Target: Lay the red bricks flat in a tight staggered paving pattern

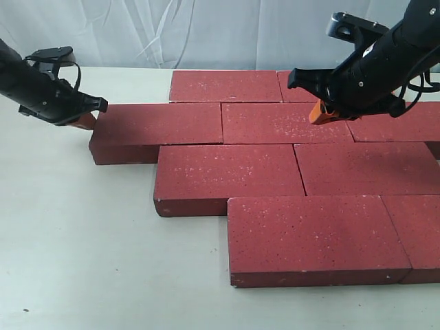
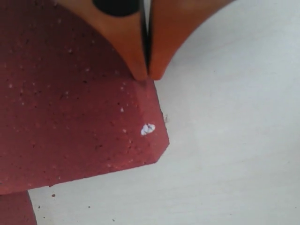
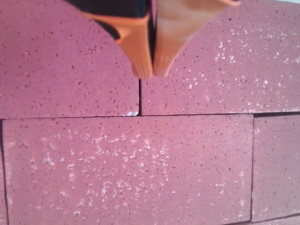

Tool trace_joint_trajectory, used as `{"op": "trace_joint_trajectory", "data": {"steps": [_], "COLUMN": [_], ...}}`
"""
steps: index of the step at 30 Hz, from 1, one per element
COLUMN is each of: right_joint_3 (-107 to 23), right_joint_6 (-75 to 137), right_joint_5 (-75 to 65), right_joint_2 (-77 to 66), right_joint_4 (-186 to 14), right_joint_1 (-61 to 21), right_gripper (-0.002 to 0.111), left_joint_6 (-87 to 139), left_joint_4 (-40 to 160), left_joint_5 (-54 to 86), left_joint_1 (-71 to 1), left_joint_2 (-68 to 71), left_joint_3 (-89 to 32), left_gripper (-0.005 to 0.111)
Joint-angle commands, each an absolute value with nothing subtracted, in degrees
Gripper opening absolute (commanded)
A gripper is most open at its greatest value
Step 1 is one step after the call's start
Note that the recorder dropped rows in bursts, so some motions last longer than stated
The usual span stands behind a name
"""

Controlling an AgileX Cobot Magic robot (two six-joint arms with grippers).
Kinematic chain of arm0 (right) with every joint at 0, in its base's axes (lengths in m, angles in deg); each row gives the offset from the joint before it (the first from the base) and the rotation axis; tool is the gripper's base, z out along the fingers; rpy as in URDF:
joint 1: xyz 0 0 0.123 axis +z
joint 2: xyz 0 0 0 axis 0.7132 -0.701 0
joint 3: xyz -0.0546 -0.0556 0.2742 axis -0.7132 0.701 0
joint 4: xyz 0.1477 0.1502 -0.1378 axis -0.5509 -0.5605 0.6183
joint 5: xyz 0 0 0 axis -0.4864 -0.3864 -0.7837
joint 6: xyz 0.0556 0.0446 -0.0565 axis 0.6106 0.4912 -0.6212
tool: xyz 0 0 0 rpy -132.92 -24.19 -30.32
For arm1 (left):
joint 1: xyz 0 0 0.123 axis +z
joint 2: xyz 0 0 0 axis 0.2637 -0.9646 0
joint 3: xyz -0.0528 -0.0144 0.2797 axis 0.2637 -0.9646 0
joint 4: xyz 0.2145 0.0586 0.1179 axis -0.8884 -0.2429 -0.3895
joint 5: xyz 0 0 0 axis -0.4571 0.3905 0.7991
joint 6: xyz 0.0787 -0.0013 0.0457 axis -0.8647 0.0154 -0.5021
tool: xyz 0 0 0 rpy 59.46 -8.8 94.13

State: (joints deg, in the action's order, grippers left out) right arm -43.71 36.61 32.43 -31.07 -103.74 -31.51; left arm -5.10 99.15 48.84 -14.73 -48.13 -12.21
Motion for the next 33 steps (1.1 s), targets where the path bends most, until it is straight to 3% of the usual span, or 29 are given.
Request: {"op": "trace_joint_trajectory", "data": {"steps": [1, 11, 21, 33], "right_joint_3": [-44.0, -44.0, -44.0, -44.0], "right_joint_6": [36.3, 35.9, 34.7, 33.9], "right_joint_5": [32.1, 32.1, 32.2, 38.5], "right_joint_2": [-30.9, -30.9, -30.9, -30.9], "right_joint_4": [-103.7, -103.7, -103.1, -99.1], "right_joint_1": [-31.8, -31.8, -31.8, -31.8], "right_gripper": [-0.001, -0.001, -0.001, -0.001], "left_joint_6": [-3.9, -0.3, 1.3, 5.4], "left_joint_4": [98.0, 95.2, 95.2, 94.5], "left_joint_5": [51.0, 55.7, 66.5, 63.9], "left_joint_1": [-13.2, -7.7, -7.9, -8.9], "left_joint_2": [-47.8, -42.3, -36.0, -22.2], "left_joint_3": [-12.0, -12.0, -12.6, -23.1], "left_gripper": [0.000, 0.000, 0.000, 0.000]}}
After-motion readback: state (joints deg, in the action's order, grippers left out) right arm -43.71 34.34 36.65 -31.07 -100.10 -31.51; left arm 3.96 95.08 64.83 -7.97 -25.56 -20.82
